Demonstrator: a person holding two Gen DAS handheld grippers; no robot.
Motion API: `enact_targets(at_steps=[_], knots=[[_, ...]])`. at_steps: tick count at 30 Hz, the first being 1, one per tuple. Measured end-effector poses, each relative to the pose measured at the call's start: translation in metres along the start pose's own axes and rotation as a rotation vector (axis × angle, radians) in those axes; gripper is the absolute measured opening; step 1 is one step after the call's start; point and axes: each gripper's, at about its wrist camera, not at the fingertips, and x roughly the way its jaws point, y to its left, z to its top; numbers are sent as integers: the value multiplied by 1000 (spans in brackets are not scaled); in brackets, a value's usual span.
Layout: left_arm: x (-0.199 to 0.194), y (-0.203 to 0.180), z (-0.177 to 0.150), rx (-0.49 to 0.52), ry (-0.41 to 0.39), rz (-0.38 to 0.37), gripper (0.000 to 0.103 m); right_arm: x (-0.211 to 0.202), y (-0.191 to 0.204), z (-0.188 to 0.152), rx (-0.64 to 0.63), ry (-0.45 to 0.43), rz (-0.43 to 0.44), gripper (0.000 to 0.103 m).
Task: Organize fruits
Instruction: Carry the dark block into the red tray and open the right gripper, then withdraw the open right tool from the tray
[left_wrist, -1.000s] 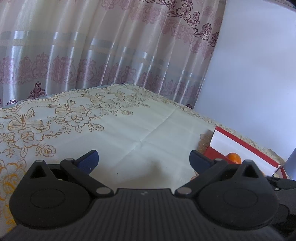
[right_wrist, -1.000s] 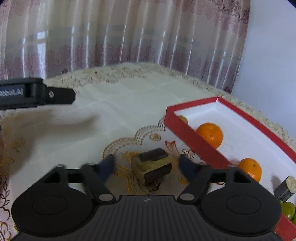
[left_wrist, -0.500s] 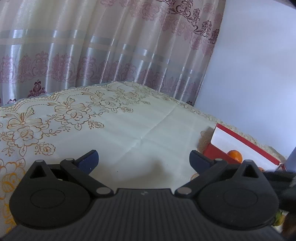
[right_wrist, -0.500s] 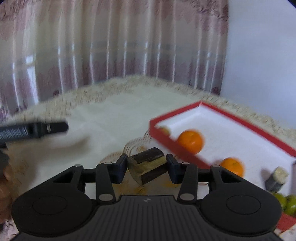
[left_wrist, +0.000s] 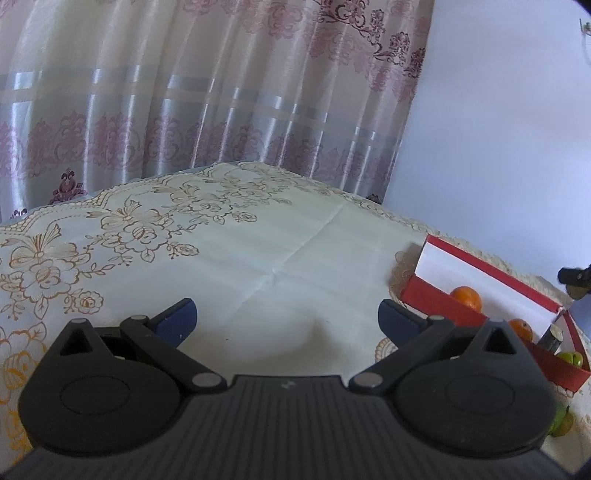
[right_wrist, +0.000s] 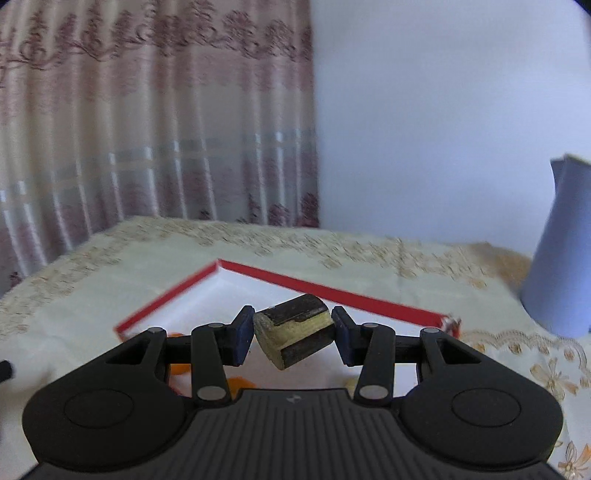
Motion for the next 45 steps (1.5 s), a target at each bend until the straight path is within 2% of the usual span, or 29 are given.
enact_targets(at_steps=[12,14,17,22,27,31,33,38,40,45], knots=[[2,-3,-2,28,14,-1,103,42,-15,-29,56,90,-71,45],[2,-3,-2,28,15,-1,103,42,-15,-31,58,82,-81,47],[2,-3,-2,29,15,0,103,39,-15,-30,63,71,-82,57],[3,-4,-2,29,19,3,103,21,-22,-26,102,14,-87,66],[3,-4,-2,26,20,8,103,-16,-36,-24,155,-53,-59,66],[1,-5,-3,35,15,2,103,-58,-44,-42,141,-96,-59,68],[0,-7,-3,49,10,-10,103,-77,-48,-56,126,-110,-72,73],[-9,-18,-6,117,-17,-58,103,-107,-63,-92,83,-156,-170,74],[-15,-26,-8,158,-24,-94,103,-107,-73,-104,114,-160,-195,74],[-30,-63,-16,330,-21,-208,103,-98,-92,-111,208,-139,-167,74]])
